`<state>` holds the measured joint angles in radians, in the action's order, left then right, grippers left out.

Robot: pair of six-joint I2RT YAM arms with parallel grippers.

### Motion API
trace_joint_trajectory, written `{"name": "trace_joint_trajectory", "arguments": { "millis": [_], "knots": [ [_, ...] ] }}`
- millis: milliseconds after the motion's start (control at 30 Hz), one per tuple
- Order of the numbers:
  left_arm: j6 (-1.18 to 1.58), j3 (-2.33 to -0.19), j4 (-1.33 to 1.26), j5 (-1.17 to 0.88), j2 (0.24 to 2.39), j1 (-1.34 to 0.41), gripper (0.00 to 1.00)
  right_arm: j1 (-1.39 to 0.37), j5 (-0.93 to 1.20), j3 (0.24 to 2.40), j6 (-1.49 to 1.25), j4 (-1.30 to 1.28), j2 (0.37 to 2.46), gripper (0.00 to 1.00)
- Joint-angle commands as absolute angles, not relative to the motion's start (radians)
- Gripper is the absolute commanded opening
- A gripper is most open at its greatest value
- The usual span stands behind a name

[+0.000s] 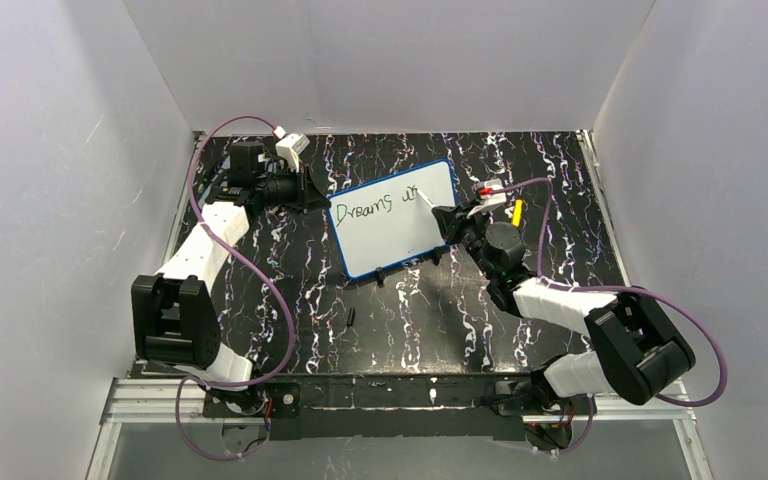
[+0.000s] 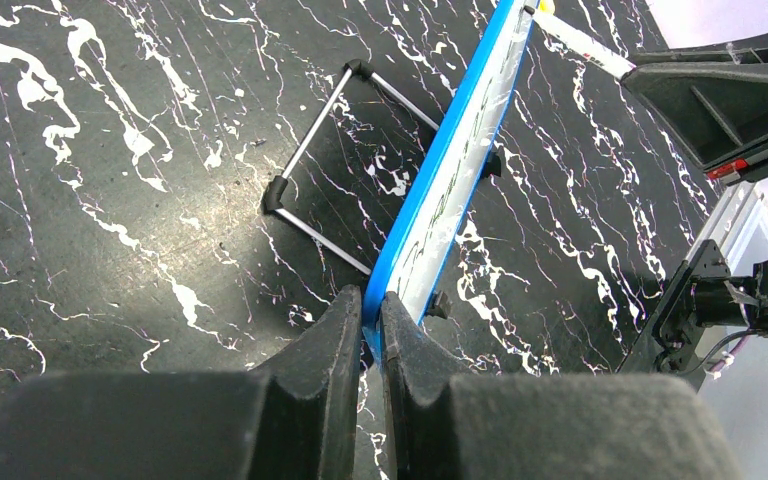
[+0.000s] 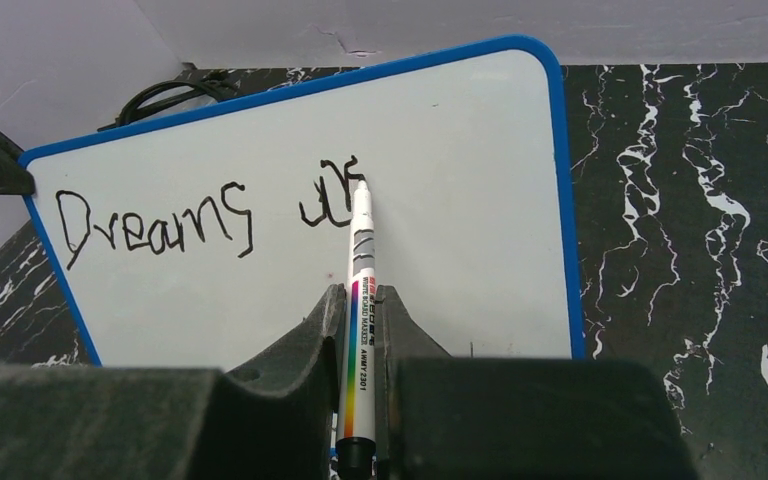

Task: Write a sentence on the whiteboard

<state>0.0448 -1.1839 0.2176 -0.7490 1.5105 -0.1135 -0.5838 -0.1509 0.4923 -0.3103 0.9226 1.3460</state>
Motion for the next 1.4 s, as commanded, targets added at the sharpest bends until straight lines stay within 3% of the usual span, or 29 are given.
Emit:
{"name": "trace_joint_trajectory", "arguments": {
  "millis": [0, 1367],
  "knots": [
    [0.047, -1.189, 0.226, -0.777, 1.477, -0.119, 0.0, -0.578, -0.219, 0.467, -0.288, 0.924, 1.342, 0.01],
    [0.046, -1.186, 0.225, -0.779, 1.471, -0.118, 0.0, -0.569, -0.127, 0.492, -0.299, 0.993, 1.366, 0.01]
  ]
}}
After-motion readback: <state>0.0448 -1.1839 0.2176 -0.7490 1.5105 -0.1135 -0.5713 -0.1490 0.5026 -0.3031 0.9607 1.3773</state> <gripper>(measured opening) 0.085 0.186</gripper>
